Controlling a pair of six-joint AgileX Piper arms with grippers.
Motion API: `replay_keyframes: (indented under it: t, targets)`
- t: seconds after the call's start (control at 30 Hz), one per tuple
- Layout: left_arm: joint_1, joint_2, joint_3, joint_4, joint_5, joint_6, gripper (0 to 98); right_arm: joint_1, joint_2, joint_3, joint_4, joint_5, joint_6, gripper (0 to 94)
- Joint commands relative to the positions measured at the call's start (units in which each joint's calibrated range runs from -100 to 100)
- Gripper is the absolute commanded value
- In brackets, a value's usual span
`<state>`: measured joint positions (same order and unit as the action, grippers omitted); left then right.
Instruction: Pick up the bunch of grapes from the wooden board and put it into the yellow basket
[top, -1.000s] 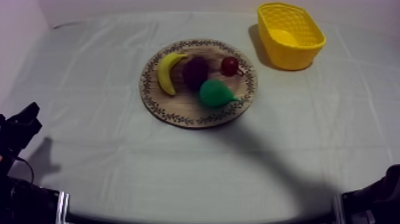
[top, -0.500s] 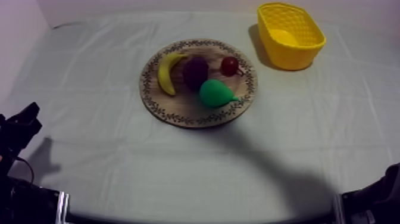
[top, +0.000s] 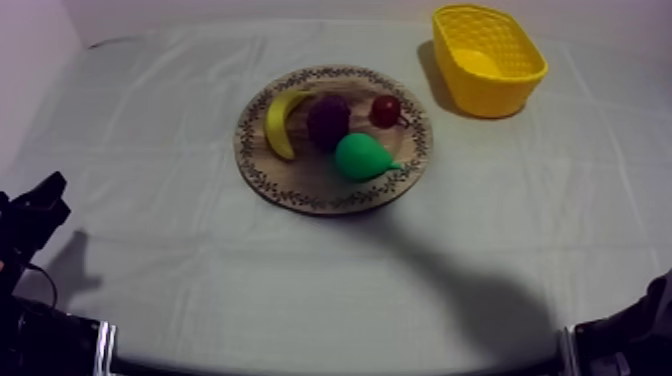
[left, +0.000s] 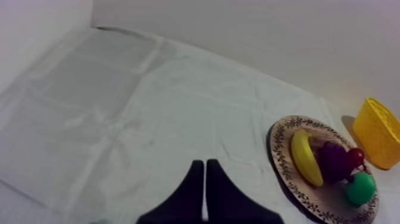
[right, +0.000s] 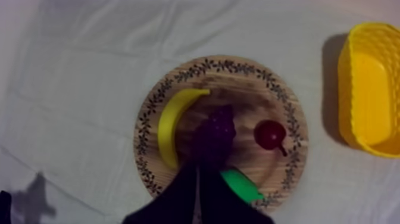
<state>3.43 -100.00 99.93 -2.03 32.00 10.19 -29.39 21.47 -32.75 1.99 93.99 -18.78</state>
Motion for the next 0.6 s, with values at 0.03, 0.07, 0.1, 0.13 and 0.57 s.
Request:
replay_keyframes:
  t: [0.03,0.07,0.1,0.13,0.57]
  targets:
    - [0.01,0.0,-0.04,0.01,0.01,-0.01,0.1,0.2,0.22,1.46,-0.58,0.04,-1.0,0.6]
    - [0.01,0.0,-0.04,0.01,0.01,-0.01,0.1,0.2,0.31,1.89,-0.67,-0.06,-1.21,0.7]
    - [0.01,0.0,-0.04,0.01,0.01,-0.01,0.1,0.18,0.37,2.3,-0.71,-0.2,-1.39,0.7]
    - [0.01,0.0,-0.04,0.01,0.01,-0.01,0.1,0.15,0.41,2.68,-0.74,-0.39,-1.53,0.7]
    - [0.01,0.0,-0.04,0.01,0.01,-0.01,0.1,-0.76,-0.12,6.17,0.38,-3.68,-2.4,8.2]
